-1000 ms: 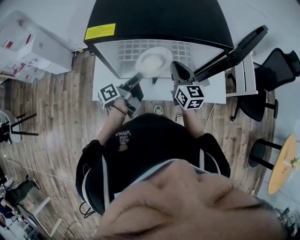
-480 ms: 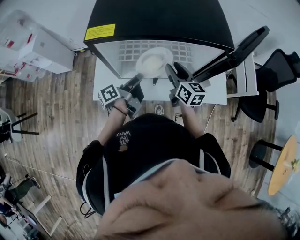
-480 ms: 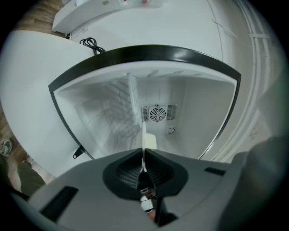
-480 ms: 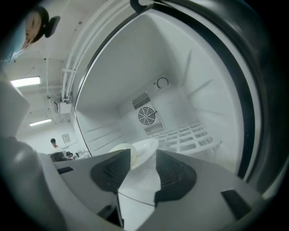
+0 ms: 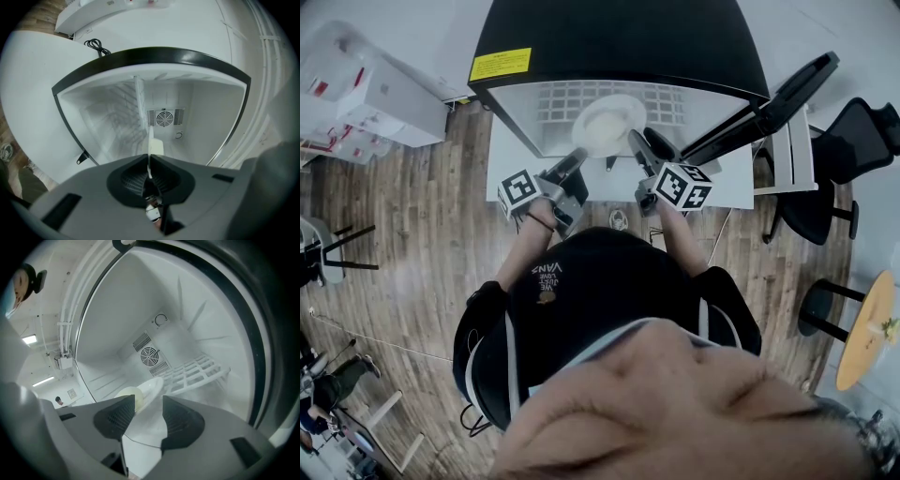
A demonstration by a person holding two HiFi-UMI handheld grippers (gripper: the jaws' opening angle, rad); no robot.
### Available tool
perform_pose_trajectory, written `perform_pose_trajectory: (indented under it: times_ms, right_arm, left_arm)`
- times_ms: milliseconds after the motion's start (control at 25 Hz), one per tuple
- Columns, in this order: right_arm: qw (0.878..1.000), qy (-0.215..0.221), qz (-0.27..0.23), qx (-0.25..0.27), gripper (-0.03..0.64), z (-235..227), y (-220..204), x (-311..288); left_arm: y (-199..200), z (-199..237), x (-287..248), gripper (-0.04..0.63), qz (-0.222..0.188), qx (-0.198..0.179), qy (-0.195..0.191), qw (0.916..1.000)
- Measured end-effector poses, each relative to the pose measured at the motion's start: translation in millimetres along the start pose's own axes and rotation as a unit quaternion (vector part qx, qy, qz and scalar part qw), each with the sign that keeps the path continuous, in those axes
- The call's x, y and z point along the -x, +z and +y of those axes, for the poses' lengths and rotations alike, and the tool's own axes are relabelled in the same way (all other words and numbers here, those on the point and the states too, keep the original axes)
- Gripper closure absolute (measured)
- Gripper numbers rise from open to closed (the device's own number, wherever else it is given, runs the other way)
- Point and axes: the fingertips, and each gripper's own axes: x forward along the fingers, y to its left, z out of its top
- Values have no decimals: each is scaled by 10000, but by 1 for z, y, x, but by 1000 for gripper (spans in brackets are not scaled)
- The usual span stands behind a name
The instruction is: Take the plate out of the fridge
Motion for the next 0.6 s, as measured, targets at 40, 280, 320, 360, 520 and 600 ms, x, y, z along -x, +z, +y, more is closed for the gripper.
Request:
perform_pose_trajectory:
  times_ms: [40, 280, 320, 360, 520, 600]
  right_arm:
    - [10000, 6, 0, -35, 440, 0, -1, 0]
    - [9990, 280, 34, -341, 441, 6, -5, -3]
    - [9988, 304, 42, -372, 442, 7, -5, -3]
    - [9987, 326, 48, -401, 442, 8, -6, -4]
    - [9986, 376, 68, -364, 459, 10, -6, -5]
    - [9988, 365, 82, -328, 460, 11, -6, -5]
  left_arm:
    - [0, 0, 0, 565, -1, 4, -6, 10000]
    - [2, 0, 0, 565, 0, -2, -25, 10000]
    - [2, 0, 0, 565, 2, -2, -33, 10000]
    - [2, 0, 0, 565, 6, 1, -36, 10000]
    - [3, 3, 1, 565, 20, 29, 11, 10000]
    - [3, 3, 1, 565, 28, 4, 10, 10000]
